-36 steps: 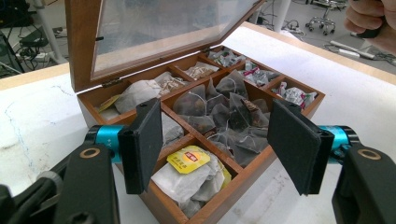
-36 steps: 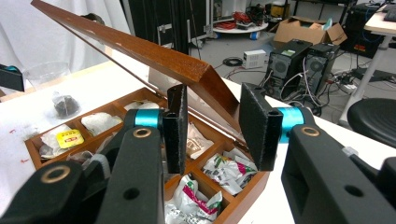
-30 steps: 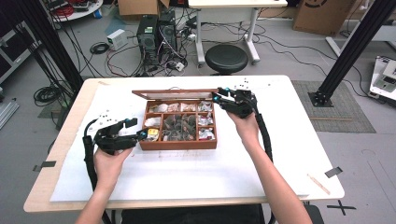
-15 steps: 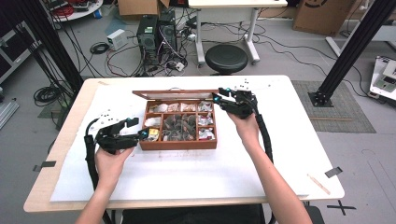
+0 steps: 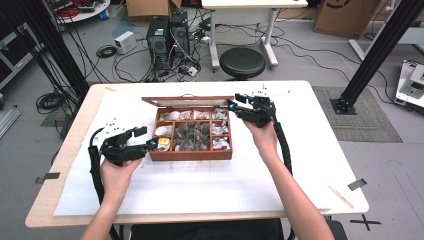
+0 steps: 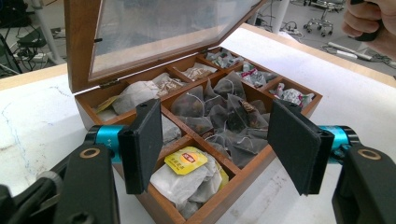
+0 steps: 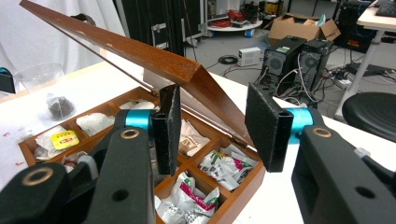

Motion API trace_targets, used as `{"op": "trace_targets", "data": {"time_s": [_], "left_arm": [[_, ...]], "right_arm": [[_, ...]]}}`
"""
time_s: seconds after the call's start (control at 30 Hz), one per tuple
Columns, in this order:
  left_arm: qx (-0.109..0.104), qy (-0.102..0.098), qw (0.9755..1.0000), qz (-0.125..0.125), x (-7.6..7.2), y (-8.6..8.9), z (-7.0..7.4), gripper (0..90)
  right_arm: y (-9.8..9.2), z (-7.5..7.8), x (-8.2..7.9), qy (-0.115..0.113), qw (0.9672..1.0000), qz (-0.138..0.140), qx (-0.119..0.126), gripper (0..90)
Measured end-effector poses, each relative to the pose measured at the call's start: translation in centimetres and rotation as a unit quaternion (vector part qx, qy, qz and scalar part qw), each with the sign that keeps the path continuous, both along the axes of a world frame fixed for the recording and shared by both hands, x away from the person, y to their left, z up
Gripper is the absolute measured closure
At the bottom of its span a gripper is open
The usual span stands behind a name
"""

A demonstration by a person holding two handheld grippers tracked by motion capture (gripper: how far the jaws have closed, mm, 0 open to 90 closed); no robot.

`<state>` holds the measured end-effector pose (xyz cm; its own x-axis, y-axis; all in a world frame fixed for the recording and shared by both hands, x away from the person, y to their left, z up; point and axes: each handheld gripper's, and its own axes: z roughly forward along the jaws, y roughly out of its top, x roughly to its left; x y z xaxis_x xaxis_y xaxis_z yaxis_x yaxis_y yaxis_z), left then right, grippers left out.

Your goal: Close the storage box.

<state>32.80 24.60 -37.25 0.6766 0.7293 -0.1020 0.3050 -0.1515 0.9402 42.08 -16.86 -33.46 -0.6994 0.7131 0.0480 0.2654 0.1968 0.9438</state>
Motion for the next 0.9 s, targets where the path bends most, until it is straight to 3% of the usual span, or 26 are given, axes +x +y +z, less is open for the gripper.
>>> {"op": "trace_targets", "data": {"time_s": [0.5, 0.9], "left_arm": [[-0.005, -0.01, 0.9999, 0.002, -0.7, 0.3, 0.2, 35.7], [-0.003, -0.011, 0.9999, -0.001, -1.3, 0.5, 0.0, 35.7]], "right_arm": [[-0.2, -0.2, 0.0, 0.024, 0.9995, -0.007, 0.018, 53.2], [-0.5, -0.5, 0.2, 0.07, 0.9959, 0.001, 0.057, 54.6]]}}
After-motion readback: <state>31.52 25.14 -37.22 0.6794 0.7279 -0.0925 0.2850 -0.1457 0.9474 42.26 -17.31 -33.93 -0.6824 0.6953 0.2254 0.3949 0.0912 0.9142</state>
